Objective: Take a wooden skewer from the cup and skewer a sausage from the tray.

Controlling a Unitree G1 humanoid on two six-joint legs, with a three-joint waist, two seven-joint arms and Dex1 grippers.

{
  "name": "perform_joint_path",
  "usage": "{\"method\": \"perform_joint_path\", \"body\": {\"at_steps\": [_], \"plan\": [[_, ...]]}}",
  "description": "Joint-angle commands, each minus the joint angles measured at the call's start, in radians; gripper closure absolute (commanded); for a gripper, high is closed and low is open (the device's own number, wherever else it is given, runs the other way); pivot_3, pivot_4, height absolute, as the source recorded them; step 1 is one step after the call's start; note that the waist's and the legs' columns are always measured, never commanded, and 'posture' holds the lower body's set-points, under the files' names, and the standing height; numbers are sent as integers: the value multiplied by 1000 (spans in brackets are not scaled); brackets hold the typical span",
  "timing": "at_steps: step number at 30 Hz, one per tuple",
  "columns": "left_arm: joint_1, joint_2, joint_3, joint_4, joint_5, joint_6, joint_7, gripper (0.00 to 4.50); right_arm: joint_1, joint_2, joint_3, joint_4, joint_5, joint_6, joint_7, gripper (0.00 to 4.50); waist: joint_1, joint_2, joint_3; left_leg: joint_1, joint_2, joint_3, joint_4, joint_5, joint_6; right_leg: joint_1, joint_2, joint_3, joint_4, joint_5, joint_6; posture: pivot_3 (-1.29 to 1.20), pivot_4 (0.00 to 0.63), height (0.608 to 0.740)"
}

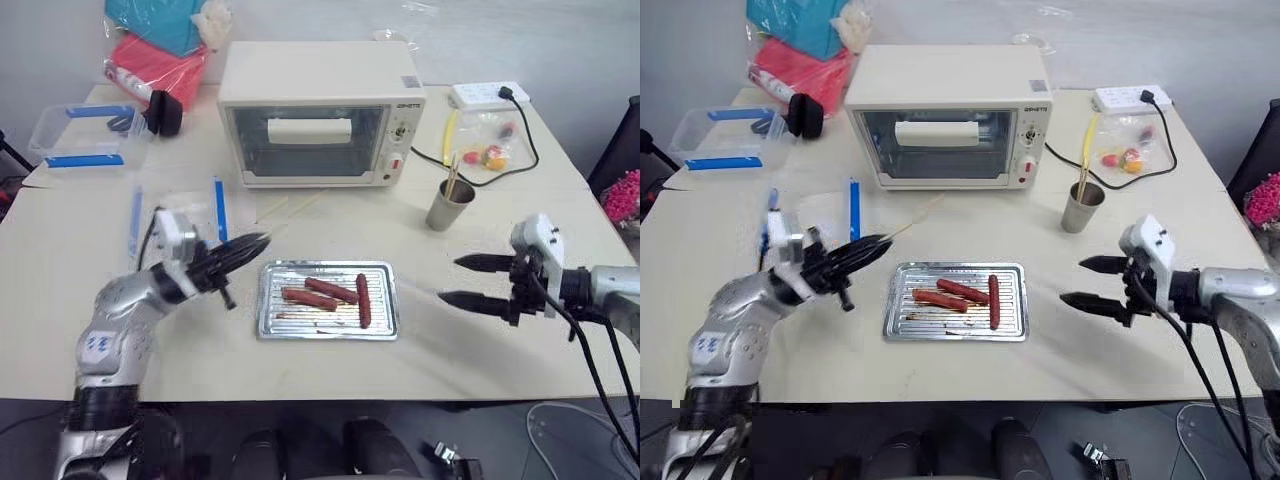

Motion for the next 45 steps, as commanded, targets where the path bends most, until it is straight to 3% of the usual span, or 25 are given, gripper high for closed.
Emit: {"method": "perform_joint_path", "body": {"at_steps": [1,5,10,17,23,26,29,37,42,45], "plan": [[103,48,100,-51,-21,-9,-5,4500,101,-14,-51,-71,-73,-91,5,27,2,-1,0,0,0,0,-1,0,0,0,0,0,-1,0,0,0,150,740],[183,58,158,-88,-45,8,25,4500,139,19,-31,-205,-52,-48,-41,27,5,-2,1,0,0,-1,-1,0,0,1,-1,-1,0,1,1,0,150,740],[214,47,163,-134,-57,34,61,4500,-33,128,114,-342,-38,180,-255,27,0,-6,0,2,0,-3,-3,0,0,2,-1,-2,0,1,0,0,150,740],[191,29,137,-159,-62,58,92,4500,-227,335,283,-360,-86,426,-497,27,5,-6,0,0,-1,-3,-8,1,-2,-2,-1,-3,-2,1,-1,0,150,740],[189,29,133,-172,-69,72,100,4500,-251,385,395,-353,-138,464,-547,27,2,-6,0,-1,-1,-2,-8,1,-1,-2,-2,-4,-4,1,-2,0,150,740],[187,32,136,-176,-71,78,102,4500,-250,393,415,-356,-136,475,-538,624,1,-6,0,-1,-1,-2,-7,1,-1,-2,-2,-4,-3,1,-2,0,150,740],[185,33,137,-177,-72,80,105,4500,-243,379,447,-350,-165,454,-529,1509,-2,-6,0,-1,-1,-2,-7,1,-1,-2,-2,-4,-2,1,-2,0,150,740],[175,29,133,-182,-74,87,115,4500,-274,320,439,-302,-223,421,-490,1509,-1,-6,0,0,-1,-2,-7,1,-1,-2,-2,-4,-1,1,-2,0,150,740],[166,25,128,-174,-72,83,118,4500,-292,297,434,-269,-242,391,-455,2697,-1,-6,0,0,-1,-2,-7,1,-1,-2,-2,-4,-1,1,-2,0,150,740],[162,22,126,-171,-71,81,117,4500,-300,294,438,-253,-250,368,-428,2697,-2,-6,0,0,-1,-2,-7,1,-1,-2,-2,-4,-1,1,-2,0,150,740]]}}
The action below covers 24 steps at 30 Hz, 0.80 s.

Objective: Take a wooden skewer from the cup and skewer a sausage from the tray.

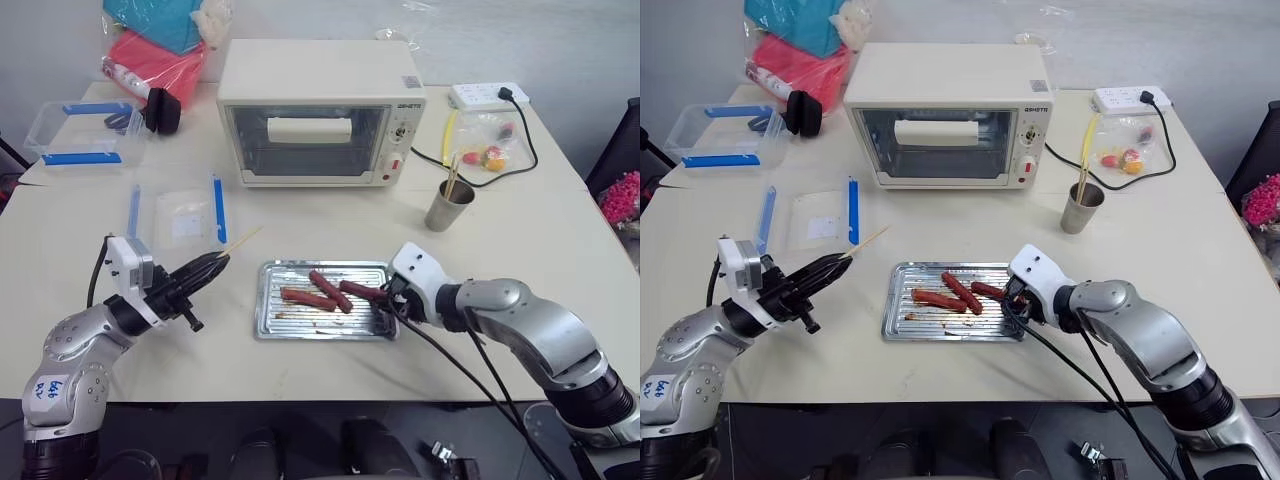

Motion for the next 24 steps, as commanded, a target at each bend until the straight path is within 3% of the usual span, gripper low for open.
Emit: {"method": "perform_joint_path", "body": {"at_steps": [1,6,24], "plan": [[-7,-3,5,-17,-16,-10,0,4500,-27,-16,-5,-1,-12,-48,46,2697,0,0,0,0,0,0,0,0,0,0,0,0,0,0,0,0,150,740],[-9,-4,5,-15,-15,-11,1,4500,-71,-18,25,54,-39,-99,106,2697,0,0,0,0,0,0,1,0,0,0,0,0,1,0,0,0,150,740],[11,-8,6,-36,-22,-6,3,4500,-241,131,160,227,-96,-125,214,2697,-23,0,0,0,0,0,1,0,0,0,0,-1,2,0,0,0,150,740]]}}
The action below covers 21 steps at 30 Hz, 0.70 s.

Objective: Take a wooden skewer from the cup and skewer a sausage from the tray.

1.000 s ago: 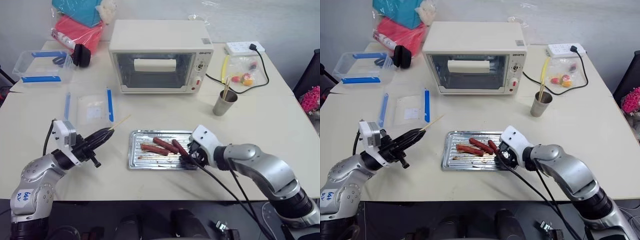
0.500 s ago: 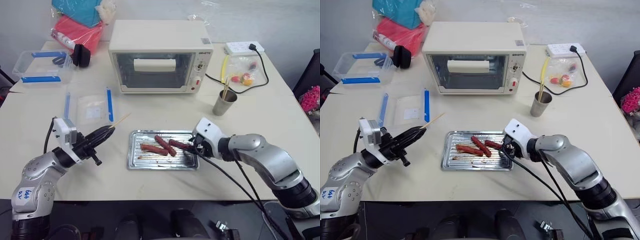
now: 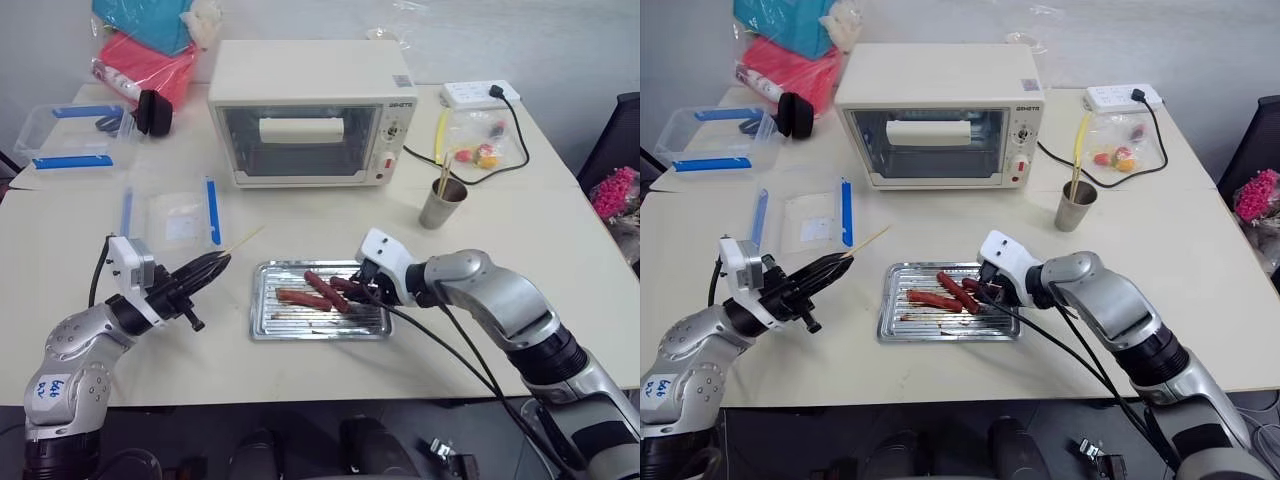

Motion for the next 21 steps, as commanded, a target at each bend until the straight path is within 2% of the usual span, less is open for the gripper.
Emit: {"method": "perform_joint_path", "body": {"at_steps": [1,6,9,11,21], "plan": [[11,-4,11,-37,-22,-5,3,4500,-19,17,11,7,-25,-32,16,2697,0,0,0,0,0,0,0,0,0,0,0,0,0,0,0,0,150,740],[23,0,19,-47,-27,-4,3,4500,-15,19,16,26,-48,-54,31,2697,1,0,0,0,0,0,0,0,0,0,0,0,0,0,0,0,150,740],[27,2,20,-50,-29,-2,4,4500,-12,21,17,31,-61,-71,39,3265,1,0,0,0,0,0,0,0,0,0,0,0,0,0,0,0,150,740],[27,3,20,-50,-30,-2,4,4500,-10,22,16,31,-67,-76,44,3912,0,0,0,0,0,0,0,0,0,0,0,0,0,0,0,0,150,740],[19,3,13,-38,-29,-5,-3,4500,3,9,5,25,-89,-97,68,3912,1,0,0,0,0,0,0,0,0,0,0,0,0,0,0,0,150,740]]}}
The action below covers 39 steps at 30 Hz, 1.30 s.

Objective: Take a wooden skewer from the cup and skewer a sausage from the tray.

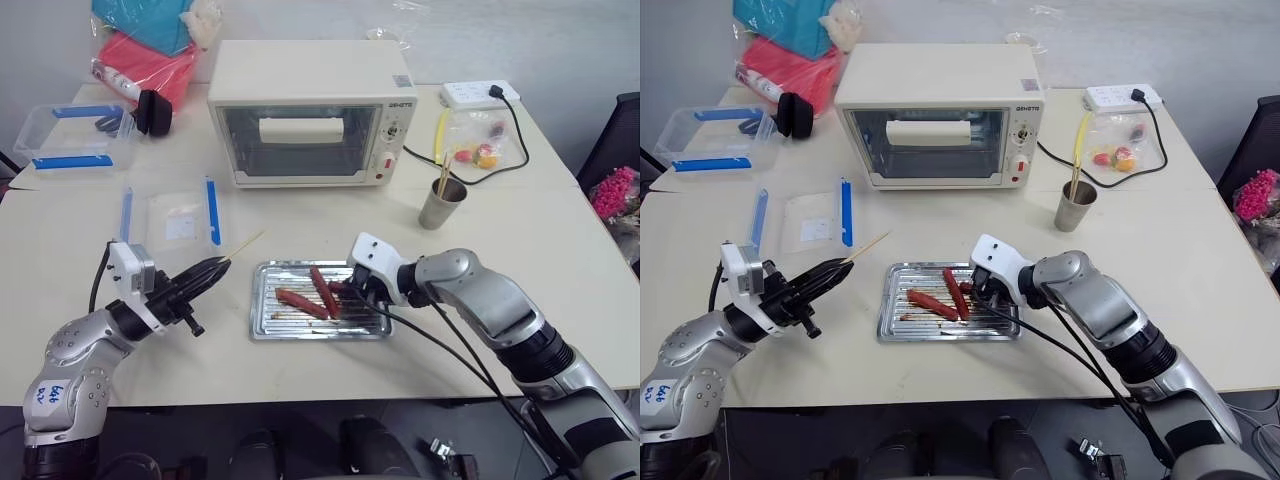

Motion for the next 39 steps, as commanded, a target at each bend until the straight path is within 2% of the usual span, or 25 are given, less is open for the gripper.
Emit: {"method": "perform_joint_path", "body": {"at_steps": [1,6,11,15,20,39], "plan": [[-8,4,11,-29,-24,-6,-5,4500,7,-10,-22,-19,-10,-27,10,3912,0,0,0,0,0,0,0,0,0,0,0,0,0,0,0,0,150,740],[-14,19,-7,-25,-23,0,-36,4500,-1,-61,-87,-56,15,-72,68,3912,1,0,0,0,0,0,0,0,0,0,0,0,0,0,0,0,150,740],[-5,139,-116,-70,-21,33,-236,4500,20,-202,-160,-100,28,-399,274,3912,2,0,0,0,0,0,-1,0,0,1,0,-1,-1,0,0,0,150,740],[-71,164,-198,-96,-48,72,-305,4500,37,-246,-200,-93,56,-533,396,3912,2,0,0,1,0,0,-1,0,0,2,0,-1,-2,0,0,0,150,740],[-141,145,-248,-72,-38,81,-326,4500,43,-257,-211,-132,82,-512,447,3912,-1,0,0,1,0,0,1,0,0,2,1,0,0,0,0,0,150,740],[-167,108,-279,1,16,31,-340,4500,65,-261,-235,-184,94,-468,450,3912,2,0,0,1,0,-1,4,0,1,2,0,0,1,0,0,0,150,740]]}}
